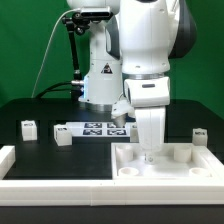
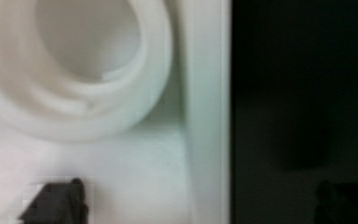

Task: Assemble one leg

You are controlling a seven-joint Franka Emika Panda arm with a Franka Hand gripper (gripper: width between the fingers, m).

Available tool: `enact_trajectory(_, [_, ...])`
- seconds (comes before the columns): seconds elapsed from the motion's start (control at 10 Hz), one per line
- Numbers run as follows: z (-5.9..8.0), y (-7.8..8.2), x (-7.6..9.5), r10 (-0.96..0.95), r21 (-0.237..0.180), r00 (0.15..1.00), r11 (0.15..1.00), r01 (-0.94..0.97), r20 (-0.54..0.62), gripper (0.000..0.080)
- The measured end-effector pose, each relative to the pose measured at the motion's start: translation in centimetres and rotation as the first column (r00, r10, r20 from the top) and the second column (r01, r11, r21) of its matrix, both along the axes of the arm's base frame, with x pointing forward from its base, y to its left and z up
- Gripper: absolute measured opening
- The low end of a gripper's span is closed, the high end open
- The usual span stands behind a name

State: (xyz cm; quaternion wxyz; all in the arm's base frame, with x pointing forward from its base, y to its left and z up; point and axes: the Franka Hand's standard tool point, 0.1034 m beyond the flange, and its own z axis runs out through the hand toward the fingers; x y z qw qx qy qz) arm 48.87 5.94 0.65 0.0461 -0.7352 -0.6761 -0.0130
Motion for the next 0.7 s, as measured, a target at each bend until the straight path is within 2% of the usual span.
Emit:
enact_trajectory(0.1, [0.8,0.3,-0.1,-0.044,-0.004,0.999,0.999,0.044,0.009,0.0649])
enact_trajectory(0.3, [3.6,1.6,-0.8,-0.122,-0.012,0.992,0.992,0.123,0.037,0.0649])
enact_trajectory(0.4, [4.3,2.3,-1.3,-0.179,-0.011,0.983,0.984,0.180,0.039,0.0649])
enact_trajectory(0.7, [4.1,2.2,-1.6,-0.245,-0.012,0.969,0.969,0.245,0.028,0.0649])
